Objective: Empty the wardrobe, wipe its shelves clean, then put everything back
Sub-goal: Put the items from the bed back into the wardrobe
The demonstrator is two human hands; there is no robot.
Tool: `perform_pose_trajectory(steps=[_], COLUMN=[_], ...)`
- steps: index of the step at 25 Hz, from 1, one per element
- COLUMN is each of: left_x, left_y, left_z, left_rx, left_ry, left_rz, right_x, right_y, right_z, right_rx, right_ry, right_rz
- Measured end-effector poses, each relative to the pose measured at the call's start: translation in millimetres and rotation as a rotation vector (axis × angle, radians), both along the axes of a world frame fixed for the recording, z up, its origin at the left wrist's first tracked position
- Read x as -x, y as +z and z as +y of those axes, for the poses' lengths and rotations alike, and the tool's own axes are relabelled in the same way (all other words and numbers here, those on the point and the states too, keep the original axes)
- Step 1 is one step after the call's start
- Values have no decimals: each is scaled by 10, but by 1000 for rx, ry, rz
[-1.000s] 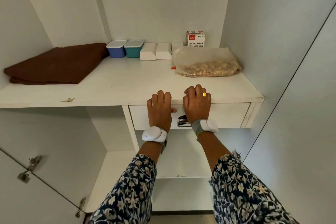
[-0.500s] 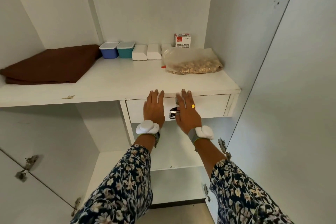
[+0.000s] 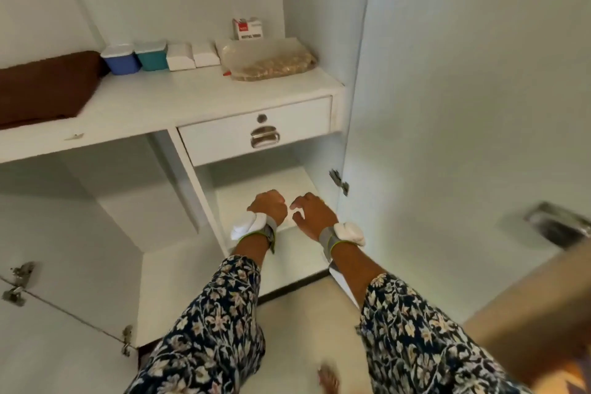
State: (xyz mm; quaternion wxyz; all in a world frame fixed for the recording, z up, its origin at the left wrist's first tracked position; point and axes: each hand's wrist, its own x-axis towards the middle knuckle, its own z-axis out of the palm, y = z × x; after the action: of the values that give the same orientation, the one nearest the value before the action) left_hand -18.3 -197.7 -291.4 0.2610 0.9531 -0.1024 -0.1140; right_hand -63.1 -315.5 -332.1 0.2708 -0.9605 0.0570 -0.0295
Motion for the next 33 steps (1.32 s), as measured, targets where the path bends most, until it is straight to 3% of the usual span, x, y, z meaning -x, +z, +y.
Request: perform_pose_trajectory(steps=[10, 17, 26, 30, 33], left_x=[2142, 4436, 7384, 8287, 8820], left_y=[-591, -904, -1330, -1473, -1557], left_z=[-1590, -2875, -3651, -3844, -4032], left_rx=[-144, -104, -278, -307, -323], left_ry=[-645, -1017, -1404, -1485, -1595], left_rz=[148, 238, 257, 382, 354], right_x=[2905, 5462, 8591, 9416, 9867], right_y=[-617, -838, -1109, -1195, -1283], right_z=[-1241, -1993, -2338, -2285, -2252], right_rx=[-95, -186, -299, -371, -386], right_ry=[-590, -978, -1416, -1591, -1710], right_rz=[92, 123, 148, 118, 95])
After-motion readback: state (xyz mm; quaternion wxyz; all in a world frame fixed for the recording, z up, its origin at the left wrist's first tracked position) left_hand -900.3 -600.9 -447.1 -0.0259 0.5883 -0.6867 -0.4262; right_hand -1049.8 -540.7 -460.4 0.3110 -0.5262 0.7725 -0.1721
